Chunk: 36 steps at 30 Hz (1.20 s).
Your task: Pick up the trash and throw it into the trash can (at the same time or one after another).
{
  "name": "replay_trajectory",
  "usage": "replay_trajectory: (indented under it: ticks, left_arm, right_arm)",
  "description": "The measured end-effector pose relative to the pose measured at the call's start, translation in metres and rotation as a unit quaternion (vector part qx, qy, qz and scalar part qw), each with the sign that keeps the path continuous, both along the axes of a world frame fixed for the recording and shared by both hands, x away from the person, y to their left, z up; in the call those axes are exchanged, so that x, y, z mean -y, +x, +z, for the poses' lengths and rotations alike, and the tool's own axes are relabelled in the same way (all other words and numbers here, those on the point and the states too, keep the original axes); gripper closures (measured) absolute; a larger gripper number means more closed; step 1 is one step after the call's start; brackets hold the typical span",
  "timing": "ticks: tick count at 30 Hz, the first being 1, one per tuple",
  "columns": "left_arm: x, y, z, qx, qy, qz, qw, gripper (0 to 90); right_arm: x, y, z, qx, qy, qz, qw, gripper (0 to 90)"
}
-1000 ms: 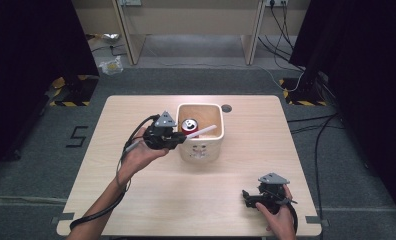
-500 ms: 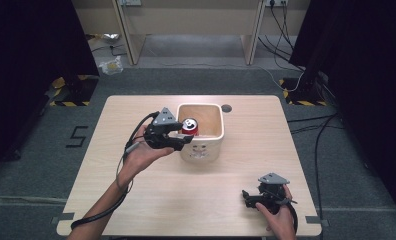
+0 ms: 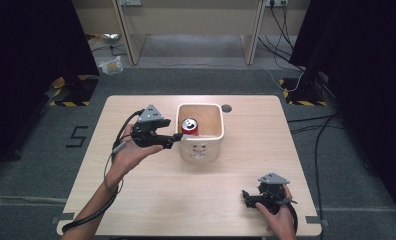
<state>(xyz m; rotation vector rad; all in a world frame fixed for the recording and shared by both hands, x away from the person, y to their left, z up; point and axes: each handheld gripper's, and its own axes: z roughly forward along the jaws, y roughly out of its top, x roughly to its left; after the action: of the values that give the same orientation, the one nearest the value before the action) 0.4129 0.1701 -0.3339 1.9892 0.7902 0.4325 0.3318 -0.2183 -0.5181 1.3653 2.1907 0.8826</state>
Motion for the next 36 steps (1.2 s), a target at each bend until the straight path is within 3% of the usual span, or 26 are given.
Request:
replay_trajectory:
  ticks: [13,24,36]
  left_arm:
    - [-0.041,0.000,-0.006,-0.005,-0.019,0.037,0.9991,33.4]
    - [-0.063,0.001,-0.032,-0.010,-0.031,0.067,0.9973,32.8]
    - [-0.077,0.003,-0.055,-0.017,-0.049,0.086,0.9949,21.7]
  right_arm:
    - [0.000,0.000,0.000,0.000,-0.001,0.001,1.0000,0.3]
    - [0.000,0.000,0.000,-0.001,0.000,-0.001,1.0000,0.3]
    - [0.000,0.000,0.000,-0.001,0.001,-0.001,1.0000,0.3]
